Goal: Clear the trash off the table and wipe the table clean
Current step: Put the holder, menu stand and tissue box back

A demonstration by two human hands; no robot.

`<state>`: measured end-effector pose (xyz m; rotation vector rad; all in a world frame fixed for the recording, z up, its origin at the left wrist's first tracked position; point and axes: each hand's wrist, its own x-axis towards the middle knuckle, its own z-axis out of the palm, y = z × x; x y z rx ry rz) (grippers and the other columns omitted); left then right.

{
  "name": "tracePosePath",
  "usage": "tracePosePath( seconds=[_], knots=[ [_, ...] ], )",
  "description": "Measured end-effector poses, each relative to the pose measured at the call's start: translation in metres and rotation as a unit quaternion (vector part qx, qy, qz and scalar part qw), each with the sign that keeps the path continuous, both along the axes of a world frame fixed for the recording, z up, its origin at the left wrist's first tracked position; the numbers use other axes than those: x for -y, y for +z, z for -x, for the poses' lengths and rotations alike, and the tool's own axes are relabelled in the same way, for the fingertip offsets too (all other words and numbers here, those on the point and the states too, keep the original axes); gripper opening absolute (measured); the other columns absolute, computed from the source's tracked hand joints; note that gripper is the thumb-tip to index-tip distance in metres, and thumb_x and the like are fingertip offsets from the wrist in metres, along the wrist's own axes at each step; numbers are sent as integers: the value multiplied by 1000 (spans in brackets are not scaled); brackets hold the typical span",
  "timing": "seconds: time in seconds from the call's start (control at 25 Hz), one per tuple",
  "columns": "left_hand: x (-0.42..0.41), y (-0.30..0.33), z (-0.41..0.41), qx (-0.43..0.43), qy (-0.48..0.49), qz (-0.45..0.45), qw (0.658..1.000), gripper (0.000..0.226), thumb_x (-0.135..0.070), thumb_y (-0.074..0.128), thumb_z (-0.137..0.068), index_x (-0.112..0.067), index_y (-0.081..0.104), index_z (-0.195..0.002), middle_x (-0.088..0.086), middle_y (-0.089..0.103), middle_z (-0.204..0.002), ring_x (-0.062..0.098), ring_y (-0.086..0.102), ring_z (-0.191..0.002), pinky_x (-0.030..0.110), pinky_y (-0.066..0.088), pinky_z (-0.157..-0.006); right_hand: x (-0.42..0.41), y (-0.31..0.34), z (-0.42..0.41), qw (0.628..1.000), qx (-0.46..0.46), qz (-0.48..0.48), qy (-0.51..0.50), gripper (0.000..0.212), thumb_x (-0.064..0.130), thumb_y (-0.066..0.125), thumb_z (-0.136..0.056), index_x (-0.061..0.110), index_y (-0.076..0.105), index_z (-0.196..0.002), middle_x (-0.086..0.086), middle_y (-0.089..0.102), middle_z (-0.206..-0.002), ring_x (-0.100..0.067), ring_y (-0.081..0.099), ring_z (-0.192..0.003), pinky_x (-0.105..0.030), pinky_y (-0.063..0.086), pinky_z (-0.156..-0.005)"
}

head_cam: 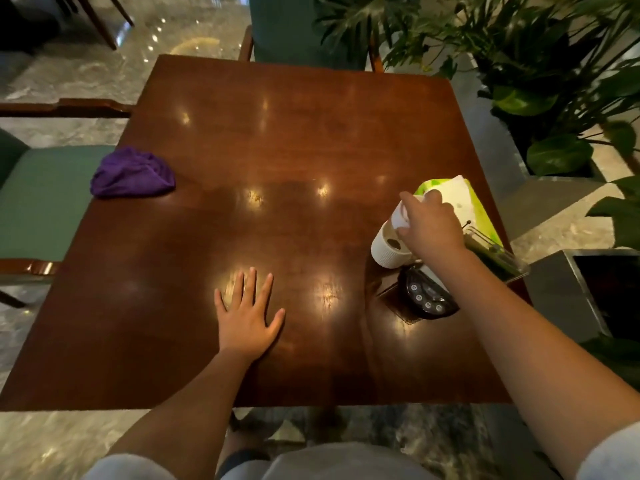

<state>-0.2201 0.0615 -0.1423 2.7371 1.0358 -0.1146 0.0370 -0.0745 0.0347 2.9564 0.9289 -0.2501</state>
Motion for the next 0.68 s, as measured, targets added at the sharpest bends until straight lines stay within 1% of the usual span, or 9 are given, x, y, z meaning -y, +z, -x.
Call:
tracePosePath(
  seconds=[0.2, 0.32, 0.4, 0.48, 0.56, 0.68],
  knots=[
    [-1, 0, 1, 1, -5, 0, 1000, 71, -64, 21, -84, -35, 8, -148, 1, 1, -159, 20, -8, -144, 59, -3, -110, -25, 7, 19, 995, 10, -72, 63, 57, 21, 62, -86, 27, 38, -137, -13, 36, -138, -36, 36, -121, -42, 43, -86],
    [-2, 0, 2, 0, -5, 9, 1000, 71, -64, 22, -84, -35, 7, -147, 1, -1, -159, 21, -9, -144, 59, -3, -110, -62, 9, 34, 983, 7, -139, 116, 57, 20, 64, -81, 28, 40, -132, -8, 44, -133, -36, 41, -116, -43, 44, -83],
    [-3, 1, 2, -1, -3, 13, 1000, 72, -64, 23, -84, -36, 5, -147, 0, -2, -159, 21, -10, -144, 59, -6, -110, -91, 7, 46, 970, -2, -188, 152, 51, 20, 66, -78, 27, 45, -124, -4, 48, -128, -33, 45, -112, -41, 44, -79],
    [-4, 1, 3, 7, -5, 17, 1000, 72, -64, 25, -84, -37, 3, -147, 0, -4, -159, 21, -11, -144, 57, -10, -109, -122, 2, 56, 955, -15, -222, 195, 46, 21, 67, -77, 25, 49, -120, -3, 49, -127, -31, 47, -111, -41, 44, -81],
    [-4, 1, 3, 19, -4, 18, 1000, 72, -63, 28, -84, -37, 5, -147, 0, -2, -158, 21, -10, -144, 55, -12, -109, -157, -5, 65, 943, -20, -234, 234, 46, 22, 66, -78, 25, 50, -121, -3, 49, -130, -30, 46, -112, -40, 44, -83],
    [-5, -1, 2, 33, 1, 15, 999, 74, -63, 34, -83, -36, 10, -147, 0, 3, -158, 20, -8, -144, 56, -8, -110, -207, -11, 69, 935, -17, -231, 270, 45, 25, 63, -80, 27, 49, -123, -1, 47, -131, -29, 46, -112, -39, 44, -80]
  ],
)
